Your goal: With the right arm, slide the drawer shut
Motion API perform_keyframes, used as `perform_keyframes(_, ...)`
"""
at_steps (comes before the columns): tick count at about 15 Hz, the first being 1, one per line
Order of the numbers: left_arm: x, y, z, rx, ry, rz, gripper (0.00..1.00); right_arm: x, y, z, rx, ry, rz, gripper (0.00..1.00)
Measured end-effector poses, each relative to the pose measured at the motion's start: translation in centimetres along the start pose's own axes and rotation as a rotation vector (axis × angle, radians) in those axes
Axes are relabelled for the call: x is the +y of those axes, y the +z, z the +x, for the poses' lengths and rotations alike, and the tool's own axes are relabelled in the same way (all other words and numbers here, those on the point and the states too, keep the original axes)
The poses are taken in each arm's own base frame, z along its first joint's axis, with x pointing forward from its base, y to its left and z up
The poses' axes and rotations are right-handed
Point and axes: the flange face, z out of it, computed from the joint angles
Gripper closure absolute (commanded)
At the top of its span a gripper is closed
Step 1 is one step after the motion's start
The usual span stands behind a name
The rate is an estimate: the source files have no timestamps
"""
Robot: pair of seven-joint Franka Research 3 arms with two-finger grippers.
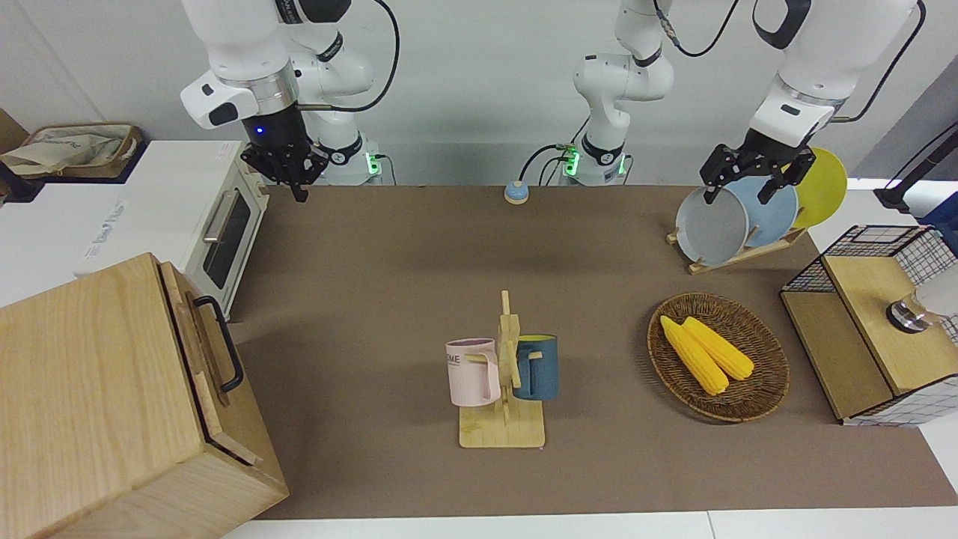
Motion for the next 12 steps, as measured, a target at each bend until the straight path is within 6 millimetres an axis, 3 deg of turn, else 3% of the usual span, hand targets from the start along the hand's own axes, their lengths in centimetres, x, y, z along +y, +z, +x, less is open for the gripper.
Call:
perform_keyframes(2, 0.0, 0.0, 0.0, 0.000, 0.000, 0.000, 0.00, 2.1, -0.2, 0.0, -0.001, -0.041, -0.002, 1.000)
perform_keyframes(3, 0.0, 0.0, 0.0, 0.000, 0.000, 0.000, 0.00, 2.8, -0.2, 0.1, -0.002, -0.050, -0.003, 0.936)
perform_keyframes(5, 0.0, 0.0, 0.0, 0.000, 0.000, 0.000, 0.00, 3.7, -0.1, 0.2, -0.005, -0.054, -0.001, 0.646)
perform_keyframes(6, 0.0, 0.0, 0.0, 0.000, 0.000, 0.000, 0.00, 4.0, -0.1, 0.3, -0.007, -0.051, 0.002, 0.427)
perform_keyframes(7, 0.0, 0.0, 0.0, 0.000, 0.000, 0.000, 0.00, 4.1, 0.0, 0.3, -0.008, -0.050, 0.003, 0.009)
perform_keyframes(12, 0.0, 0.0, 0.0, 0.000, 0.000, 0.000, 0.00, 4.1, -0.2, 0.3, -0.006, -0.049, 0.004, 0.011)
